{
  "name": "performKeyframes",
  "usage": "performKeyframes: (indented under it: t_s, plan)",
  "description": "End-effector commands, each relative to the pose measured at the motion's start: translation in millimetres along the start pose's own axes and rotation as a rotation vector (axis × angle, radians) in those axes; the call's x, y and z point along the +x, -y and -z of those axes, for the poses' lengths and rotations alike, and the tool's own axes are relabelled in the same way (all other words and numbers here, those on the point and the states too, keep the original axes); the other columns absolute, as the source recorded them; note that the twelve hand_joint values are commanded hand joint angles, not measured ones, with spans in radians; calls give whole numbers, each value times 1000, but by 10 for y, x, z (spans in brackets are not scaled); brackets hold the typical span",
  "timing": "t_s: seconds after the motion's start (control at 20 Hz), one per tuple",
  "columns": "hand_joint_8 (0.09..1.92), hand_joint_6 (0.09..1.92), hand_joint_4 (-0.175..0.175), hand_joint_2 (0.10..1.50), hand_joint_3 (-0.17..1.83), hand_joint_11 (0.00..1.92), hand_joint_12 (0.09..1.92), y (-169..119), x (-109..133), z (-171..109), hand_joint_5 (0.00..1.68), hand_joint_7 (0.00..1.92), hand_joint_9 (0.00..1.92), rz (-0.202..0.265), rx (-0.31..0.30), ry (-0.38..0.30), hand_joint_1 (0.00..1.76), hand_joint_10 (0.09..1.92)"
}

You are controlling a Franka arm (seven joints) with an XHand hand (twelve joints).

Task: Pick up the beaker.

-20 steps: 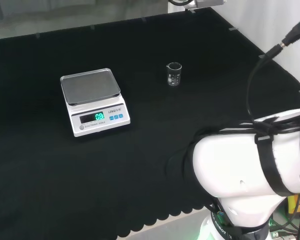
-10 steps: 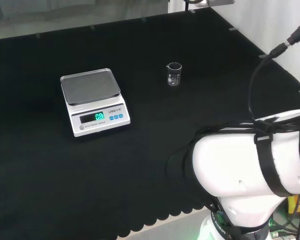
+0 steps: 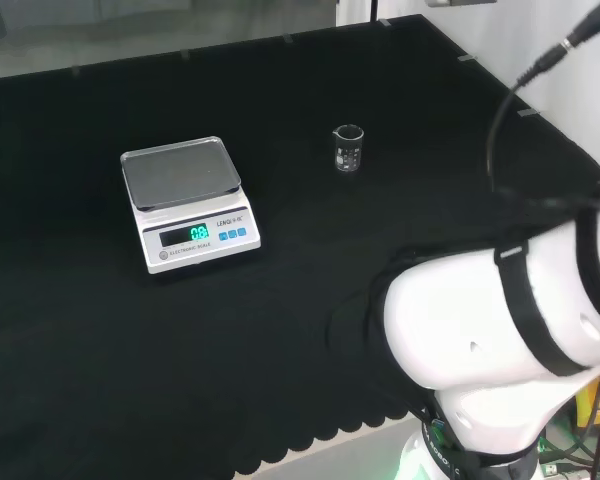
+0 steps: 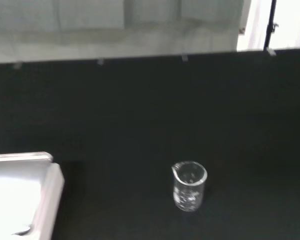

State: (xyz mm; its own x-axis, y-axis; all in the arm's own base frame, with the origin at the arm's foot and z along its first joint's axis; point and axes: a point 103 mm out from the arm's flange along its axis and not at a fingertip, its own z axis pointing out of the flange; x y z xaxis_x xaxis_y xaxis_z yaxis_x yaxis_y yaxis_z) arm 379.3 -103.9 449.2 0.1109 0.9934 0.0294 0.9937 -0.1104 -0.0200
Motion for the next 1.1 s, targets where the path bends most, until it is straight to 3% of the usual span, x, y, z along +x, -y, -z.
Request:
performKeyframes:
  t_s: [0.05,0.35,0.55,0.6,1.1]
  plan:
    - [663,87,-104,840,177,336,1412,-940,-1441,-868,237,75,477,-25,93,40,184,87]
    - [664,87,-102,833,169,335,1416,-1159,-1540,-1188,243,81,475,-5,145,66,184,87]
    - [665,87,-100,827,162,335,1418,-1232,-1484,-1400,247,84,474,16,170,56,186,87]
    - [665,87,-100,826,160,336,1418,-1298,-1244,-1457,247,84,474,27,179,75,186,87]
    - [664,87,-97,829,152,359,1421,-1430,-505,-1793,220,87,474,96,217,39,184,87]
